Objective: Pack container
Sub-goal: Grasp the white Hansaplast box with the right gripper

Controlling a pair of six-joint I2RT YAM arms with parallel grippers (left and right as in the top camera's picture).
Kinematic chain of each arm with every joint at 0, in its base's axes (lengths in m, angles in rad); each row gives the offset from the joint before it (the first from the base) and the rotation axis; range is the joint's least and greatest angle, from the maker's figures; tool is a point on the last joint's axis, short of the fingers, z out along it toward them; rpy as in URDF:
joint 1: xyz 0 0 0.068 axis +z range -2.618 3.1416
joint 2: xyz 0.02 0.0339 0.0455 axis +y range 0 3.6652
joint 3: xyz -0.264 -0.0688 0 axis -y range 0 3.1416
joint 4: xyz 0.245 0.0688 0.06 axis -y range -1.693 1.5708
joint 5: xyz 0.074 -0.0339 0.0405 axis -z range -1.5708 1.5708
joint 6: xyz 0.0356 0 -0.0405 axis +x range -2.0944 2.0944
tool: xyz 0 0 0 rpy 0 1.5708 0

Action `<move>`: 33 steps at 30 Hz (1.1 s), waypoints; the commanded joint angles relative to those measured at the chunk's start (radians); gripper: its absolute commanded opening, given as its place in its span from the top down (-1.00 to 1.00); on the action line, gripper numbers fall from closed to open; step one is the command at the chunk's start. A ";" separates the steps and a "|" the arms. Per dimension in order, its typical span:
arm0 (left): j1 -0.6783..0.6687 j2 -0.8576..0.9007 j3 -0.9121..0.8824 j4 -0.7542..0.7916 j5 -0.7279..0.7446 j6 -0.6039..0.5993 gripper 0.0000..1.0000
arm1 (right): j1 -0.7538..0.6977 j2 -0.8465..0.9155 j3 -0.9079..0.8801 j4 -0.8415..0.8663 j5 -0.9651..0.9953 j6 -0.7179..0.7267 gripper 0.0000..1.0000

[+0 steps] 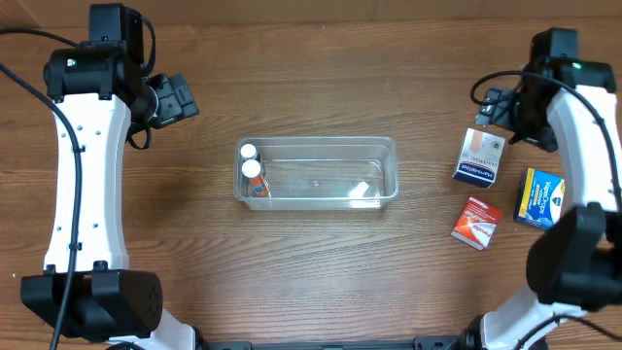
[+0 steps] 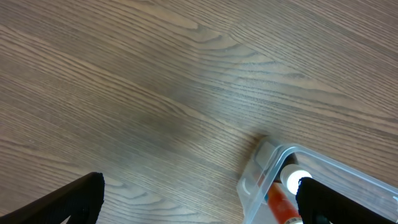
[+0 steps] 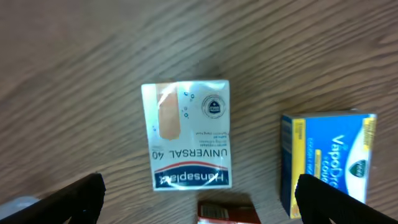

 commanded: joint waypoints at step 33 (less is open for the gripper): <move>-0.001 -0.007 0.023 -0.003 0.017 0.011 -1.00 | 0.001 0.217 -0.129 0.186 -0.035 -0.049 -0.44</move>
